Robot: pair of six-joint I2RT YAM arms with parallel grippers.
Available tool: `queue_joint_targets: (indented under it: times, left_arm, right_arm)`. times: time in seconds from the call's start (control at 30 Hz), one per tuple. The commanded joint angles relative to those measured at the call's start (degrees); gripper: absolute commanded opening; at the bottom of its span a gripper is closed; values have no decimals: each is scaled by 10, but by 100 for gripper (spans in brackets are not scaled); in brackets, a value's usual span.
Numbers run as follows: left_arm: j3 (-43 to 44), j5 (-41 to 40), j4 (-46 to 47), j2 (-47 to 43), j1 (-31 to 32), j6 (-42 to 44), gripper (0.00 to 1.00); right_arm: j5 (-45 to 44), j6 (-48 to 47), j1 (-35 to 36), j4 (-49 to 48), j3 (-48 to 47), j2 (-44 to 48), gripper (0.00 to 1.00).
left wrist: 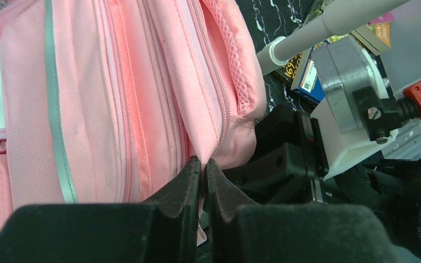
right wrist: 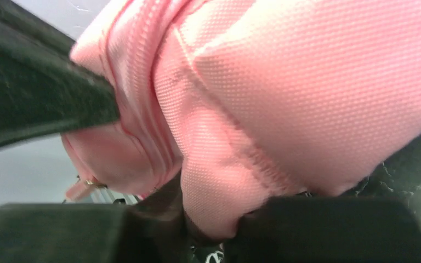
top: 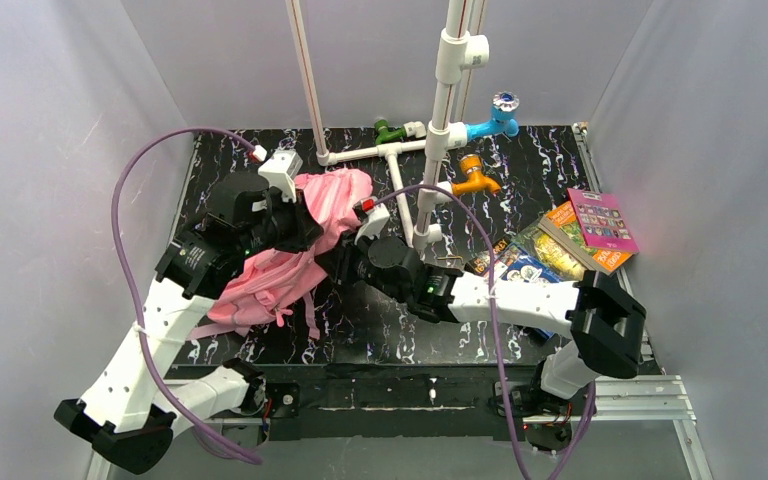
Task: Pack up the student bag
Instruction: Unzip the student bag at the center of the board.
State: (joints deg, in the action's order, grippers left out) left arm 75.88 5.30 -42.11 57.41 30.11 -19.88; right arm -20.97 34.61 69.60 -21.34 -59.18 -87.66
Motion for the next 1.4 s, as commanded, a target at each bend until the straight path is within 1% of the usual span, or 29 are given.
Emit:
queue_joint_targets:
  times: [0.0, 0.03, 0.07, 0.1, 0.13, 0.17, 0.2, 0.3, 0.43, 0.57, 0.7, 0.77, 0.83, 0.87, 0.9, 1.03, 1.13, 1.17, 1.27, 1.3, 1.33, 1.37]
  left_arm:
    - [42, -6, 7, -13, 2, 25, 0]
    - [45, -23, -8, -13, 1, 37, 5]
    - [47, -40, -26, -14, 1, 48, 21]
    - [47, -71, -45, -17, 1, 57, 41]
    - [42, -95, -62, -23, 1, 63, 58]
    - [33, -118, -79, -33, 1, 69, 69]
    - [21, -126, -86, -45, 1, 76, 75]
    - [-22, -134, -94, -91, 1, 83, 83]
    - [-67, -129, -95, -131, 1, 82, 86]
    - [-93, -142, -96, -128, 2, 99, 89]
    - [-94, -170, -97, -113, 1, 120, 87]
    - [-96, -167, -91, -108, 1, 129, 85]
    - [-98, -155, -85, -103, 2, 133, 80]
    - [-100, -149, -83, -101, 2, 136, 74]
    - [-100, -148, -82, -100, 1, 140, 65]
    - [-101, -158, -74, -103, 2, 158, 23]
    - [-96, -164, -58, -108, 1, 184, 3]
    - [-93, -171, -54, -109, 1, 192, 0]
    - [-81, -186, -40, -106, 1, 223, 0]
    - [-76, -185, -38, -104, 1, 230, 0]
    - [-72, -181, -33, -103, 1, 236, 0]
    - [-68, -180, -29, -101, 1, 237, 0]
  right_arm:
    - [47, 8, -10, -33, -52, -22, 7]
    - [50, 10, -10, -14, -67, -25, 1]
    - [52, 11, -11, 9, -81, -27, 1]
    - [58, 15, -14, 28, -93, -28, 1]
    - [66, 19, -17, 46, -104, -29, 1]
    - [75, 24, -21, 56, -111, -29, 1]
    - [83, 30, -25, 62, -116, -29, 1]
    - [116, 42, -36, 70, -126, -30, 1]
    - [145, 50, -40, 77, -143, -35, 1]
    - [168, 55, -41, 79, -155, -39, 1]
    - [173, 49, -43, 102, -165, -41, 1]
    - [173, 45, -46, 122, -174, -43, 1]
    - [176, 43, -49, 134, -180, -44, 1]
    - [177, 41, -51, 138, -183, -45, 1]
    - [178, 38, -52, 142, -185, -45, 1]
    - [172, 23, -62, 178, -199, -43, 1]
    - [157, 3, -71, 209, -208, -40, 4]
    - [151, -6, -73, 228, -213, -40, 6]
    - [139, -34, -77, 273, -234, -46, 9]
    - [139, -48, -77, 289, -242, -49, 12]
    - [140, -58, -77, 302, -250, -53, 18]
    - [142, -66, -77, 320, -259, -58, 27]
